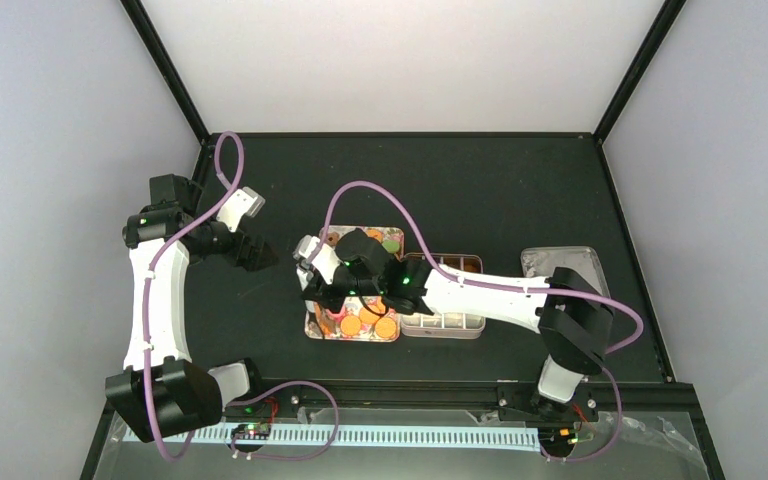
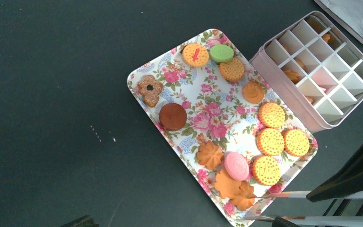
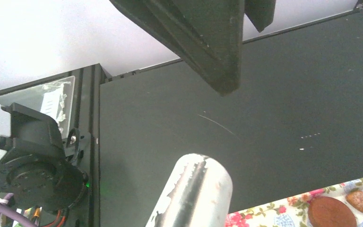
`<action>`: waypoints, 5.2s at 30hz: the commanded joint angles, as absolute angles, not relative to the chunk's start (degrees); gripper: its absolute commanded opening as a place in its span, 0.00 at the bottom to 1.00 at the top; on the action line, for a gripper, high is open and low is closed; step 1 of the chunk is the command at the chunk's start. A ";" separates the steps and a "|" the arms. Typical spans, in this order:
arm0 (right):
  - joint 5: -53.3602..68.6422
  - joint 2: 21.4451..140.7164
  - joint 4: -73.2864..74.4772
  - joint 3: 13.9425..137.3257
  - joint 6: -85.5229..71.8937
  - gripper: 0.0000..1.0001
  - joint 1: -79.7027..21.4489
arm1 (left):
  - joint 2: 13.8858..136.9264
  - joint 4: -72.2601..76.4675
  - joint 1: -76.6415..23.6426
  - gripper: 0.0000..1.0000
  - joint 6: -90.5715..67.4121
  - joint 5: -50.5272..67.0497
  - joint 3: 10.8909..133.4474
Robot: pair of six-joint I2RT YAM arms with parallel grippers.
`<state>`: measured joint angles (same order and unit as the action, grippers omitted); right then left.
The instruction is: Pack the cookies
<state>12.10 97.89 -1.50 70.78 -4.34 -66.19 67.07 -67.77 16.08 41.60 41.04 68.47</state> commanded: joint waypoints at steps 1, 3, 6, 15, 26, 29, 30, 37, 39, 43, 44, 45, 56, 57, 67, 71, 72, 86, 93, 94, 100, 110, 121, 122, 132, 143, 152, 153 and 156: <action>8.26 98.38 -1.36 71.70 -1.89 0.22 -66.29 | 66.02 -69.58 16.44 0.99 43.16 40.77 69.08; 6.32 98.98 -1.17 71.68 -1.09 0.22 -66.27 | 65.88 -69.69 16.45 0.99 43.26 40.77 69.04; 3.49 99.10 -1.41 71.36 -0.04 0.22 -66.19 | 65.61 -69.91 16.44 0.99 43.49 40.37 69.08; -3.68 96.35 -2.47 69.64 4.94 0.22 -66.16 | 65.65 -69.97 16.44 0.99 43.60 40.51 69.17; 0.29 95.54 -6.06 68.73 3.94 0.30 -67.36 | 65.42 -70.59 16.46 0.99 44.02 40.45 69.65; -1.34 95.71 -6.57 69.03 4.13 0.31 -67.48 | 65.44 -70.58 16.48 0.99 44.04 40.44 69.87; -2.08 95.66 -6.73 69.00 4.27 0.32 -67.50 | 65.47 -70.62 16.44 0.99 44.09 40.51 69.87; -4.12 96.21 -7.63 68.53 3.84 0.32 -67.41 | 65.77 -70.75 16.44 0.99 44.12 40.58 70.21; -4.38 97.06 -7.33 68.78 3.81 0.32 -67.41 | 65.78 -70.75 16.44 0.99 44.32 40.40 70.20; -6.35 98.18 -7.12 68.91 4.22 0.32 -67.41 | 65.79 -70.80 16.44 0.99 44.46 40.16 70.15; -6.67 98.44 -7.00 68.95 4.44 0.32 -67.41 | 65.87 -70.76 16.44 0.99 44.39 40.25 70.14; -7.04 98.62 -6.76 68.99 4.71 0.32 -67.38 | 65.89 -70.71 16.44 0.99 44.34 40.30 70.14; -3.25 97.94 -7.68 65.23 1.85 0.31 -67.05 | 66.01 -70.40 16.45 0.99 44.33 41.08 70.14; -2.60 98.18 -8.04 65.26 1.43 0.30 -66.97 | 65.97 -70.43 16.44 0.99 44.30 41.04 70.14; -2.50 96.13 -5.95 66.24 0.00 0.11 -65.54 | 65.74 -70.40 16.44 0.99 44.31 41.12 70.14; -2.14 92.59 -4.92 66.36 -0.53 0.04 -64.34 | 65.68 -70.33 16.48 0.99 44.34 41.45 70.22; -1.99 91.51 -4.66 66.30 -0.72 0.03 -64.07 | 65.68 -70.27 16.44 0.99 44.40 41.40 70.15; -8.70 69.32 7.75 57.46 -2.88 0.01 -57.98 | 65.70 -69.66 16.44 0.99 44.36 42.46 69.89; -16.79 56.02 20.16 53.29 -5.63 0.01 -55.33 | 66.10 -68.39 16.44 0.99 43.85 45.12 68.82; -17.13 54.72 21.32 52.98 -5.82 0.01 -55.17 | 66.12 -68.05 16.44 0.99 43.69 45.43 68.62; -14.67 56.24 17.11 54.19 -5.50 0.02 -55.00 | 66.10 -66.65 16.44 0.99 43.44 46.27 67.39; -8.80 75.63 5.87 64.86 -4.61 0.03 -55.02 | 66.62 -68.65 16.45 0.99 43.69 43.54 67.76; -10.85 87.00 5.90 69.28 -5.49 0.15 -55.28 | 65.82 -68.21 16.44 0.99 43.48 42.60 67.50; -11.13 87.19 6.03 69.07 -5.45 0.17 -55.30 | 65.75 -68.23 16.46 0.99 43.50 42.55 67.48; -12.06 88.73 5.76 67.00 -5.44 0.24 -56.11 | 65.89 -68.65 16.44 0.99 43.42 42.38 68.55; -15.20 89.61 7.43 65.93 -4.18 0.27 -57.86 | 66.13 -68.58 16.44 0.99 43.42 42.19 68.82; -15.17 90.88 7.99 66.25 -4.13 0.25 -58.96 | 66.07 -68.57 16.45 0.99 43.55 42.01 68.91; -15.06 90.90 8.23 66.38 -4.05 0.25 -59.04 | 66.06 -68.57 16.44 0.99 43.59 41.93 68.91; -15.14 91.03 9.39 66.63 -3.81 0.27 -59.04 | 66.07 -68.60 16.44 0.99 43.51 42.00 68.93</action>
<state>-14.55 89.73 7.22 66.59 -3.95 -58.57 66.37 -68.10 16.08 42.92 42.00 67.55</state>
